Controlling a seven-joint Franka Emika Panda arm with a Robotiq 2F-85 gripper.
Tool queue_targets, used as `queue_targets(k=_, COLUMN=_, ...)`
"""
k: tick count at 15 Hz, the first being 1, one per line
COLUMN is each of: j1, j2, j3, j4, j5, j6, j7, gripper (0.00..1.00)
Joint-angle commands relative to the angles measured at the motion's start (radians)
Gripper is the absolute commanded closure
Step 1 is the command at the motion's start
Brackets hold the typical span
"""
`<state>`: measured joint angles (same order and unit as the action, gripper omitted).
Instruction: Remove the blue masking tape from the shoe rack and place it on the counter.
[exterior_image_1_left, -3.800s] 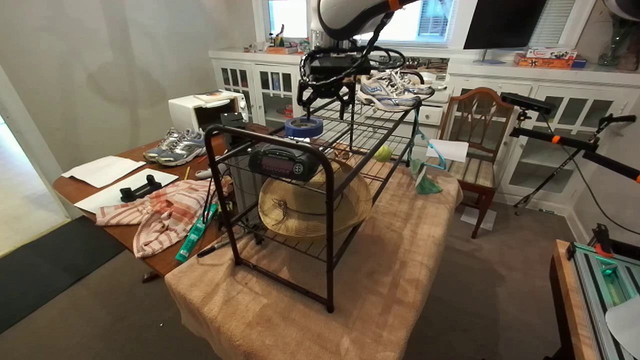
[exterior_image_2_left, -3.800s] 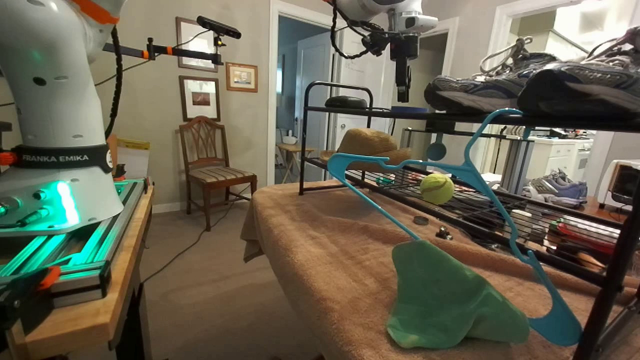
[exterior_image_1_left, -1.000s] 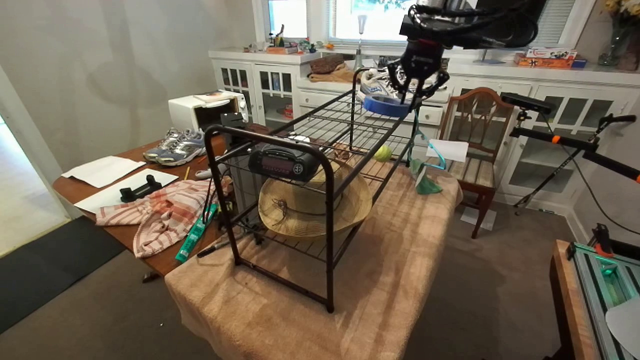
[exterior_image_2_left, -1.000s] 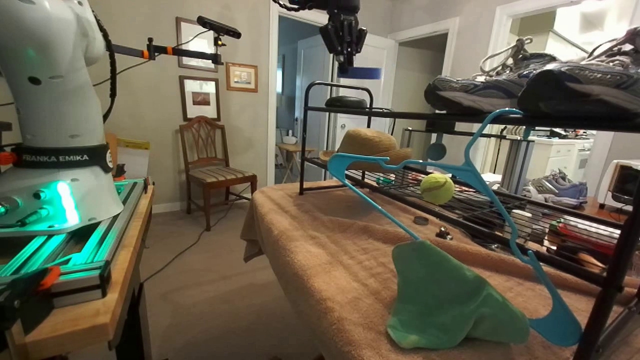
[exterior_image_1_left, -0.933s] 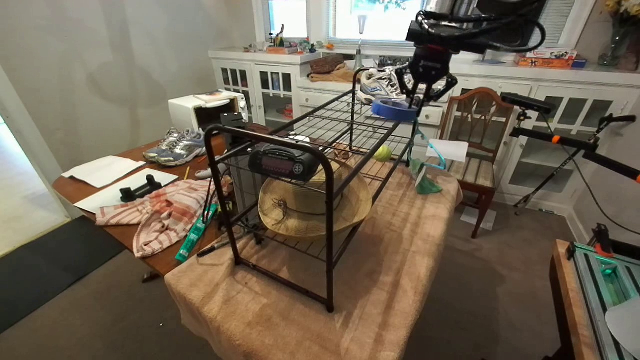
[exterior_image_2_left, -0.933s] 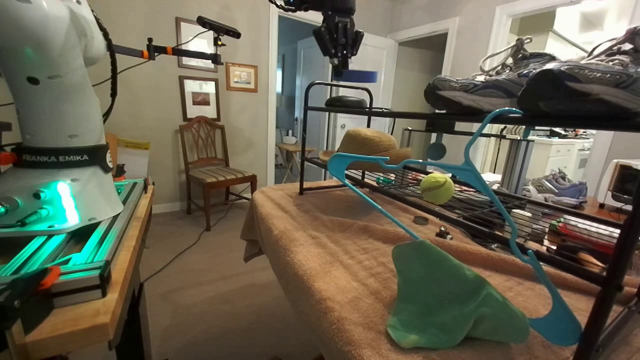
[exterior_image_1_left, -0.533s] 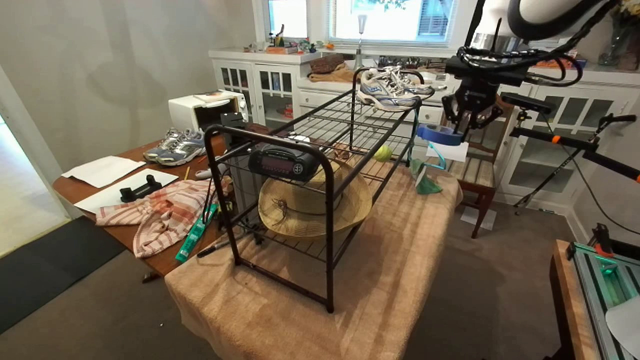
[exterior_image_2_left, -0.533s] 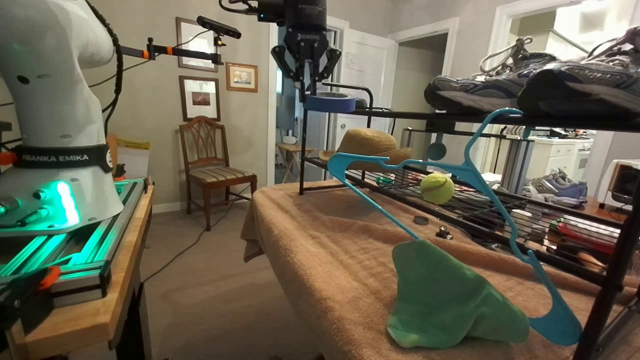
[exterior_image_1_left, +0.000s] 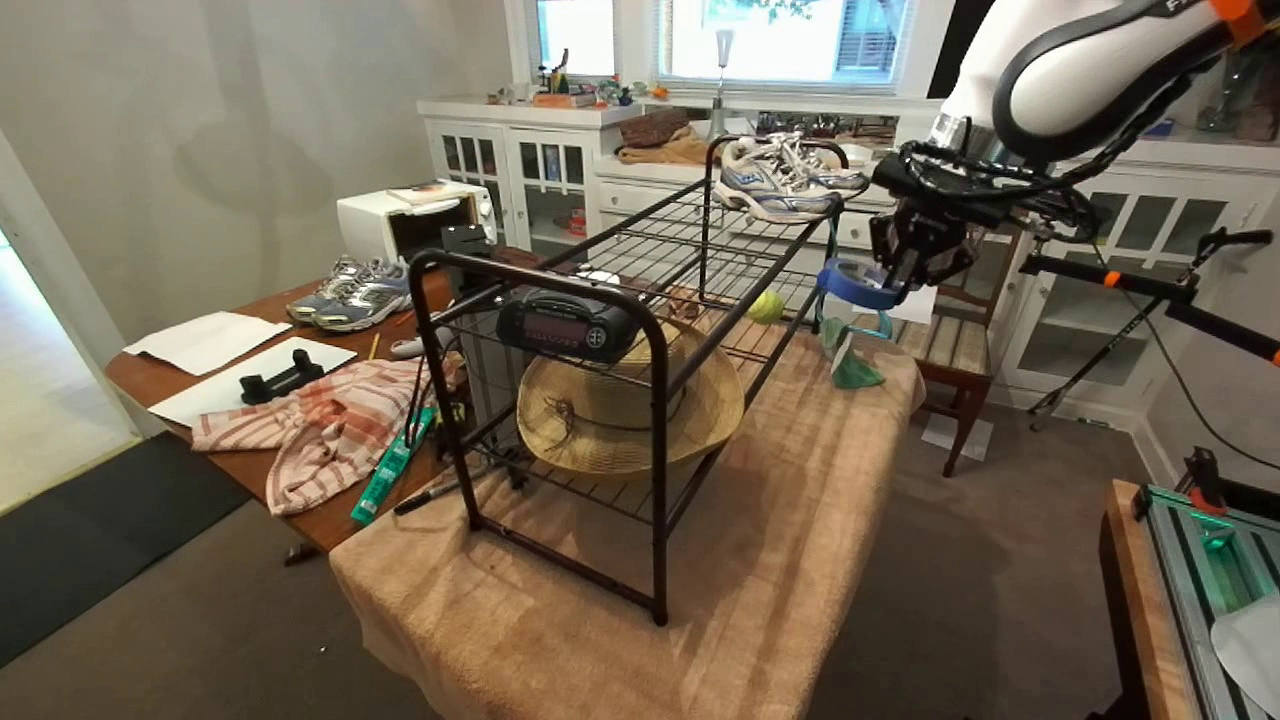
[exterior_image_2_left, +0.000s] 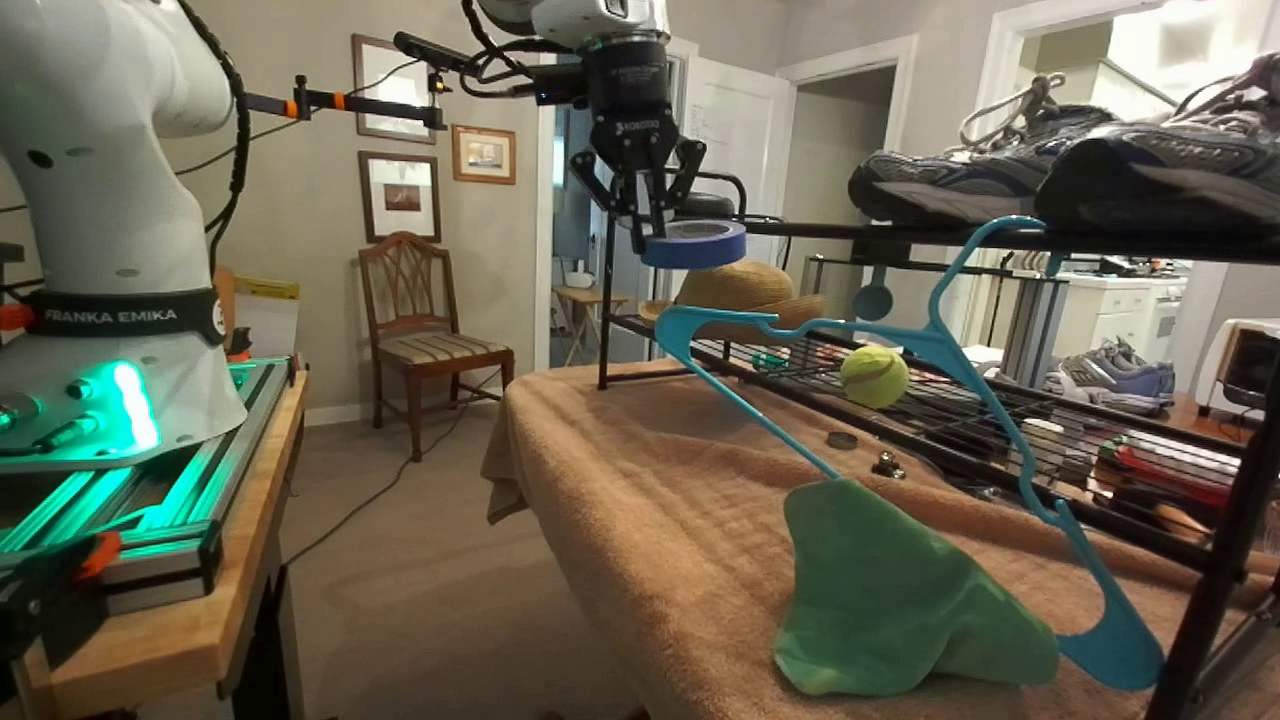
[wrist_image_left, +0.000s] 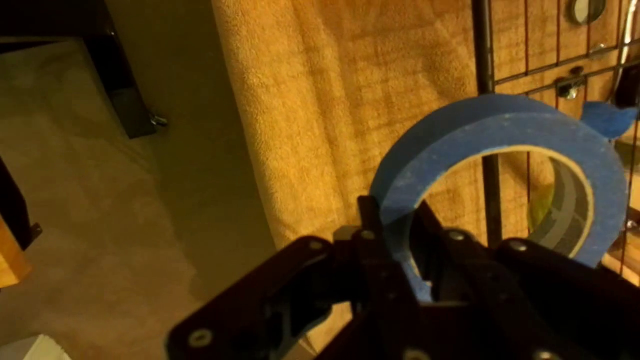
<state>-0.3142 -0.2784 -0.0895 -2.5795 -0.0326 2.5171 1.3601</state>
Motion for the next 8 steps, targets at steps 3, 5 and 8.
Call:
queue_targets(k=3, j1=0.061, j2=0.161, j3=0.018, j4=0.096, j5=-0.024, j6=-0.023, j7=-0.09, gripper=0.95)
queue_targets(k=5, j1=0.071, j2=0.194, j3=0.008, j4=0.105, j5=-0.036, j6=-0.024, j7=-0.129, gripper=0.95)
queue_targets(k=8, j1=0.075, j2=0.233, j3=-0.012, j4=0.093, j5=-0.062, j6=0.011, j7=-0.183, gripper=0.95)
